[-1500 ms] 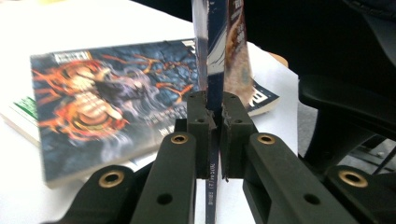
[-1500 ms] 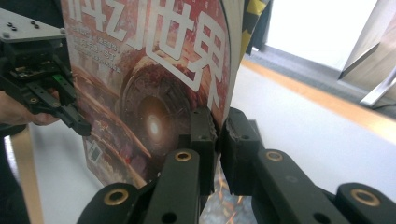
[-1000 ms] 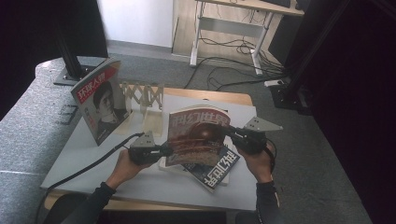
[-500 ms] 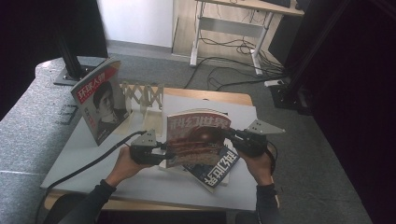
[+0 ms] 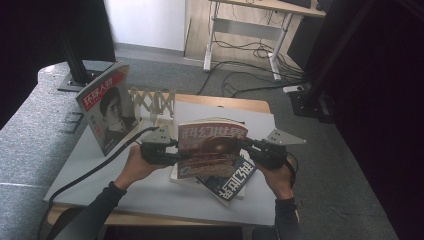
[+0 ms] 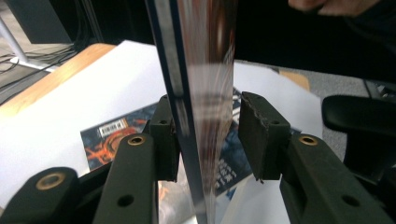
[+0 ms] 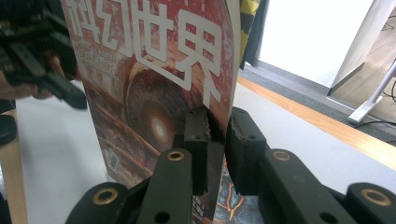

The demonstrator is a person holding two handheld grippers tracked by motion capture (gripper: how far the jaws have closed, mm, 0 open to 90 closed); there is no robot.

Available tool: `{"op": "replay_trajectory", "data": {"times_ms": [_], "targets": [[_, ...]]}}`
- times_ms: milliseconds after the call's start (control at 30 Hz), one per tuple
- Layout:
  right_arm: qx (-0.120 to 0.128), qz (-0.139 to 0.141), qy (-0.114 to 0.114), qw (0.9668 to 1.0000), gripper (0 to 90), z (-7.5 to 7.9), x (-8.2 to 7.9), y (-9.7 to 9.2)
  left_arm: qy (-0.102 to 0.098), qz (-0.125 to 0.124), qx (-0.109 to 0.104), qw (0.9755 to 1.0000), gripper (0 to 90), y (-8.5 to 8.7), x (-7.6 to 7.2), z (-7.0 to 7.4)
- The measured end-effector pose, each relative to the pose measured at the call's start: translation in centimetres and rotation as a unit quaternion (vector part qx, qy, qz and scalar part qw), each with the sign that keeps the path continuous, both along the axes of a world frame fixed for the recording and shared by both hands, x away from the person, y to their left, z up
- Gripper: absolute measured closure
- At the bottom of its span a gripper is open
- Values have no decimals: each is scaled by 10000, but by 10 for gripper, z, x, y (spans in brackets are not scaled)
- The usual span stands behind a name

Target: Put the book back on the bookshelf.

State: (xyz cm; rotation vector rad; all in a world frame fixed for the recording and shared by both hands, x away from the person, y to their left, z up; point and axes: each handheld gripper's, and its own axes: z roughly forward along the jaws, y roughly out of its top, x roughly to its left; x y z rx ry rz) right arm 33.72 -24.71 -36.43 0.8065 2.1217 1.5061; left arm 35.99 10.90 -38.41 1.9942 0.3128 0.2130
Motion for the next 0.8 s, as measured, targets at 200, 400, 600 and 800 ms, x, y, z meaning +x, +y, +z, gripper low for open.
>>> {"op": "replay_trajectory", "data": {"times_ms": [200, 400, 600, 800], "targets": [[-31, 6, -13, 10000, 772, 0, 0, -1, -113, 18, -36, 9999, 600, -1, 3, 19], [-22, -1, -12, 10000, 769, 0, 0, 0, -189, 11, -78, 9998, 603, -2, 6, 36], [-36, -10, -22, 10000, 769, 0, 0, 0, -152, -3, -142, 9998, 615, -5, 11, 49], [-34, -8, -30, 10000, 765, 0, 0, 0, -131, 41, 33, 9999, 740, -10, 14, 53]]}}
